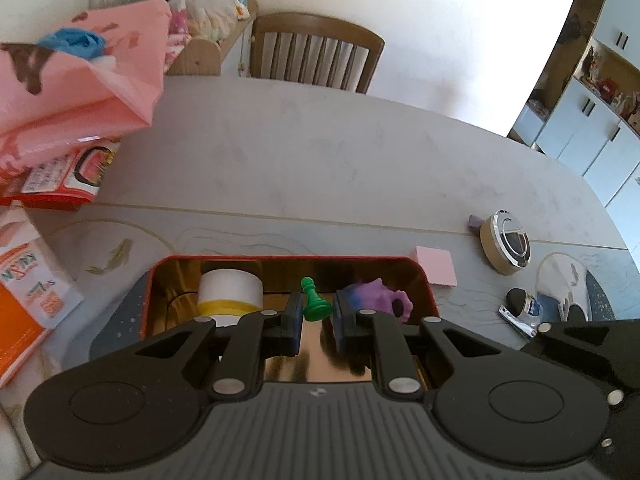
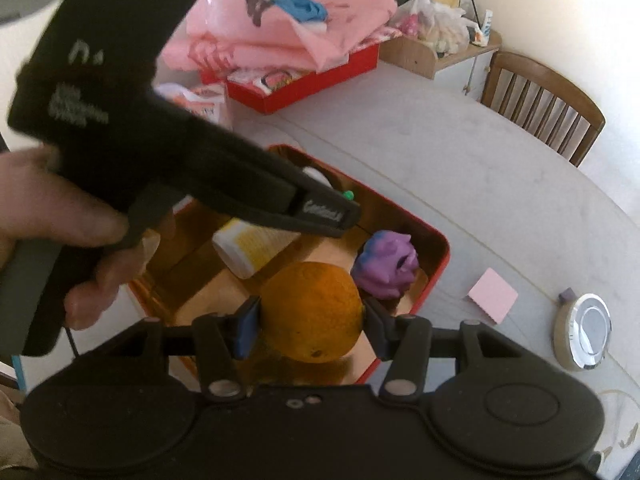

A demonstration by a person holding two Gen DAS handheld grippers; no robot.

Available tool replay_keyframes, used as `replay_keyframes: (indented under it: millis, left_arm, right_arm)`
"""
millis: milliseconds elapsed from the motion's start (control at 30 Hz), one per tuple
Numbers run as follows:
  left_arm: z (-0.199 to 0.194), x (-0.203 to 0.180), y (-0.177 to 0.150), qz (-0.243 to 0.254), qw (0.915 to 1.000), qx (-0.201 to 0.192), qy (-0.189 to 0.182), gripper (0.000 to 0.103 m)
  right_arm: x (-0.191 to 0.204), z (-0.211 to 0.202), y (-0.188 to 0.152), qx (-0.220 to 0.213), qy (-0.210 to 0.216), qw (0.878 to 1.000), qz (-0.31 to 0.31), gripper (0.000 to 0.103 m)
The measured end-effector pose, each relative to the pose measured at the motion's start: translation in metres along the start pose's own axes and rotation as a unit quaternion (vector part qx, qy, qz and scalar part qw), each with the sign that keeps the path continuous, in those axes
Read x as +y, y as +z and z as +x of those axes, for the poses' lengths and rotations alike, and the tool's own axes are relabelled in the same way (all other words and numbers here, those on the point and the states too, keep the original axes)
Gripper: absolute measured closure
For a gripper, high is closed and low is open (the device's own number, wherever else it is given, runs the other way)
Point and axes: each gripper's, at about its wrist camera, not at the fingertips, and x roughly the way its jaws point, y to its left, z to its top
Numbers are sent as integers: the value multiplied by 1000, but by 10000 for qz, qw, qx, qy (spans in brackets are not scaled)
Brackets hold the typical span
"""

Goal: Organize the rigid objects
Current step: 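Carry the orange with the right tool into the tin while the left tool drops the green piece there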

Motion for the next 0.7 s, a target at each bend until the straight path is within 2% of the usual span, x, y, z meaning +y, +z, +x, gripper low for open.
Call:
replay_keyframes:
  millis: [233, 700]
  left_arm:
    - [19, 2, 0, 53, 9998, 211, -39, 88]
    - [42, 5, -3, 173, 9984, 543, -47, 87]
  right_arm:
    - [4, 22, 2, 262, -59, 9996, -132, 50]
    - [16, 37, -4, 379, -240, 9979, -465, 50]
